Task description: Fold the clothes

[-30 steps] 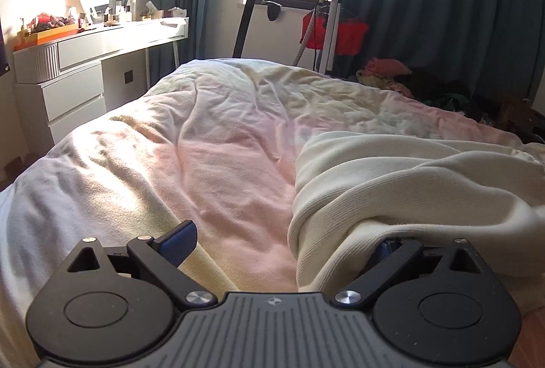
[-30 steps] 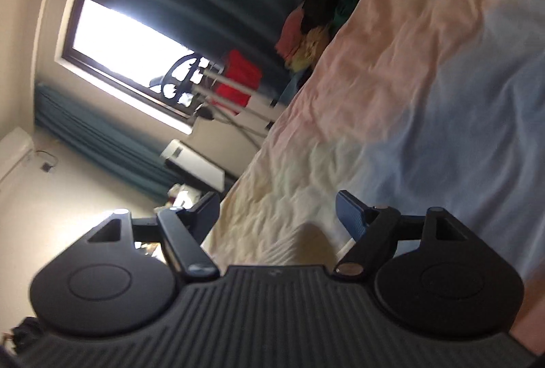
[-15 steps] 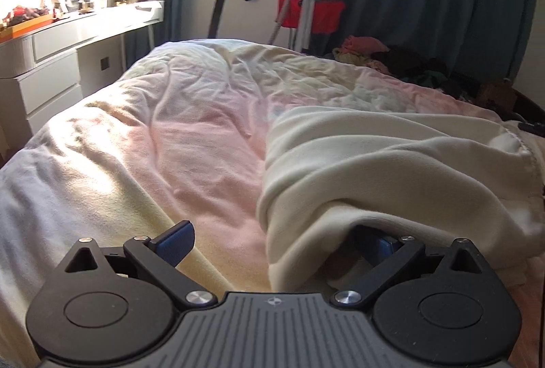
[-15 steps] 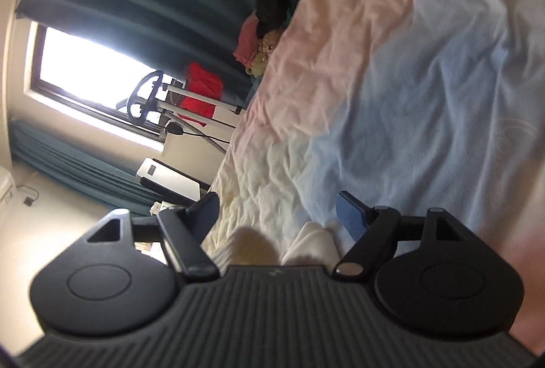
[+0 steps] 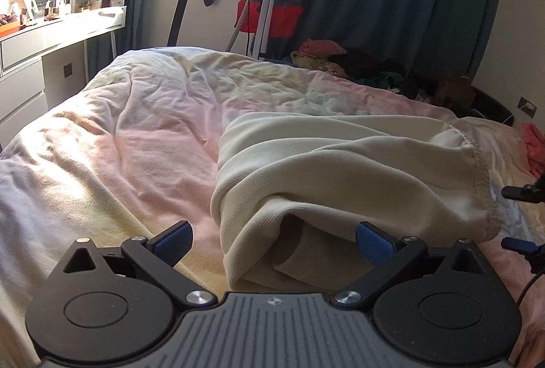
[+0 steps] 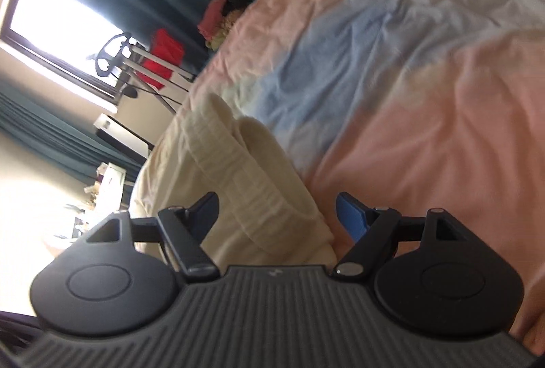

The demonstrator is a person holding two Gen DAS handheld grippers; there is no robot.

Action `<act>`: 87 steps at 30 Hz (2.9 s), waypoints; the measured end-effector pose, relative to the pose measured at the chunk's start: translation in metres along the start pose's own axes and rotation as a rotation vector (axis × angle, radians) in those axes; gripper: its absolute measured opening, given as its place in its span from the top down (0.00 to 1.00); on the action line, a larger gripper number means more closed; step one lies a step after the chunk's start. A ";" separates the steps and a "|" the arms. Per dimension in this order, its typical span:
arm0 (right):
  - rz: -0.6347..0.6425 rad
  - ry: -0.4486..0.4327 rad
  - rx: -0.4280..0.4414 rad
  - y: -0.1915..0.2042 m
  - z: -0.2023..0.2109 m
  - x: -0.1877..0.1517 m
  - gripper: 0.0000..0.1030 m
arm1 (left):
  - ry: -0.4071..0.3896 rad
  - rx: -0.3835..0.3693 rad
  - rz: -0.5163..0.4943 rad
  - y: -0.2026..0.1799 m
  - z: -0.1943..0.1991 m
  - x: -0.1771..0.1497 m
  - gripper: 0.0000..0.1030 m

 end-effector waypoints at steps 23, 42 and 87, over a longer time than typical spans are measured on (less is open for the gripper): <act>-0.095 0.099 0.157 0.011 -0.053 -0.025 0.06 | 0.102 -0.290 0.319 0.018 -0.007 0.015 0.00; 0.083 0.198 -0.018 0.007 -0.069 -0.044 0.34 | 0.304 -0.305 0.536 0.035 -0.099 0.016 0.06; 0.034 -0.322 -0.097 -0.117 0.033 0.301 0.73 | 0.258 -0.625 0.063 -0.462 -0.195 0.136 0.69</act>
Point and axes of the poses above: each gripper's, at about its wrist camera, not at the fingertips, and z roughly against the way its jaws point, y to its left, x to its top, the point moved 10 cm from there along -z, roughly the way its jaws point, and after that the axes turned 13 degrees about x, right-handed, at the moved point
